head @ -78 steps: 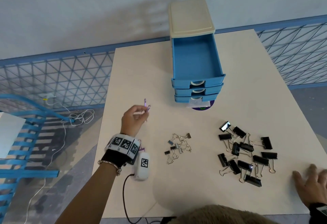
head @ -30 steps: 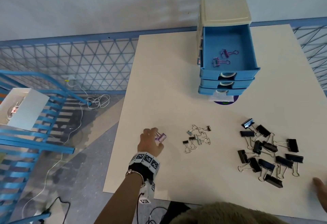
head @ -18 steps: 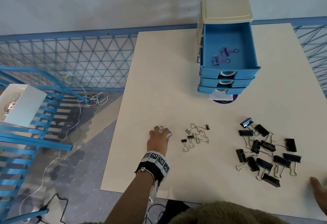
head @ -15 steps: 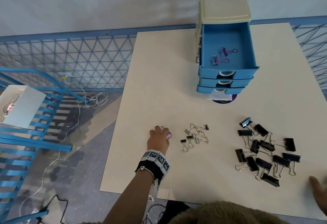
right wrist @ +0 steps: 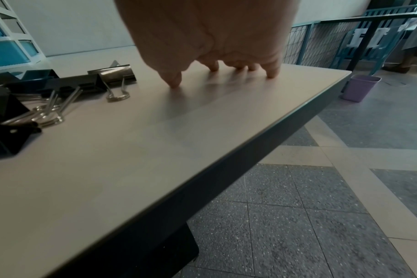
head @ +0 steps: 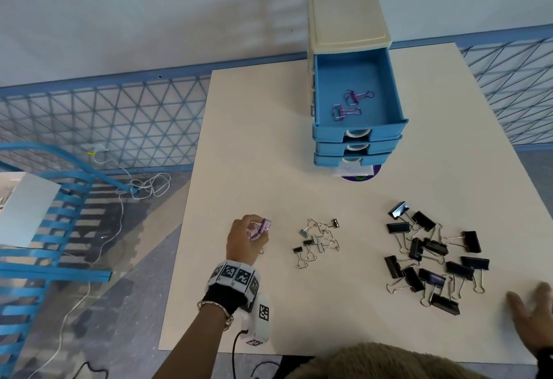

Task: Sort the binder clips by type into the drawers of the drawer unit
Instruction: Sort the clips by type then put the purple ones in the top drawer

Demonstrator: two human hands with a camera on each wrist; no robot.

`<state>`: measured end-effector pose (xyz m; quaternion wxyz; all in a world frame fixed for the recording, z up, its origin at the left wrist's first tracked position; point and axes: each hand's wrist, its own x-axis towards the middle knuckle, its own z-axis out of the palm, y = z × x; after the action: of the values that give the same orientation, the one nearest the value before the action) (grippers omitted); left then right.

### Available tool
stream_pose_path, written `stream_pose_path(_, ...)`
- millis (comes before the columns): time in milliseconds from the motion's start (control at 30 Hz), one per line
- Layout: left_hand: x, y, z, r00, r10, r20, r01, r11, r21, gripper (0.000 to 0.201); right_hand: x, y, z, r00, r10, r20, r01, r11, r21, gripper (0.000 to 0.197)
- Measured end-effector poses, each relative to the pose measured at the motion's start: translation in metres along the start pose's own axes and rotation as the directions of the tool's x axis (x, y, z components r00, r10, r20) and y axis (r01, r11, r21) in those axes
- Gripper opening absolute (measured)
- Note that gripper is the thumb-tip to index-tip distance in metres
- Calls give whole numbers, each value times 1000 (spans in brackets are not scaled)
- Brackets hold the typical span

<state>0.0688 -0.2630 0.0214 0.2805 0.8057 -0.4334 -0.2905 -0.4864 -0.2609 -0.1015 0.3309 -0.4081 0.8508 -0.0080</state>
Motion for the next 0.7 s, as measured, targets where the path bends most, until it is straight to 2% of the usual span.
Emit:
stream_pose_path(100,6,40,-11,986,146,-79,-150,987,-57,25,-34,-40,-8,994,58,-90,-58,998,2,107)
stream_pose_path(167,13,79,-19,950,285,-125,-293,954,-59,28,-59,-62,-16,995,34,-90,-34,999,4,113)
stream_pose_path(233,21,121,-25,906,392,-156,-402,915,-33,30,-66,-64,-15,995,-5,-105,2,999,-33,120)
stream_pose_path(367,42,198,-22,838,529,-136,-534,845,-4,28,-63,-62,-11,993,-44,-107,45,999,8,141)
stream_pose_path(433,55,230,-13,818,561,-123,-566,824,-8,26,-65,-60,-13,991,-55,-122,53,998,-17,139)
stream_pose_path(533,75,266,5,822,564,-79,-564,825,16,25,-71,-58,-16,986,-103,-131,96,994,-55,120)
stream_pose_path(600,83,276,14,835,550,-28,-549,835,33,30,-72,-55,-18,985,-115,-132,107,992,-70,110)
stream_pose_path(700,84,269,19,835,550,34,-550,835,7,32,-72,-53,-18,981,-122,-153,112,991,-75,105)
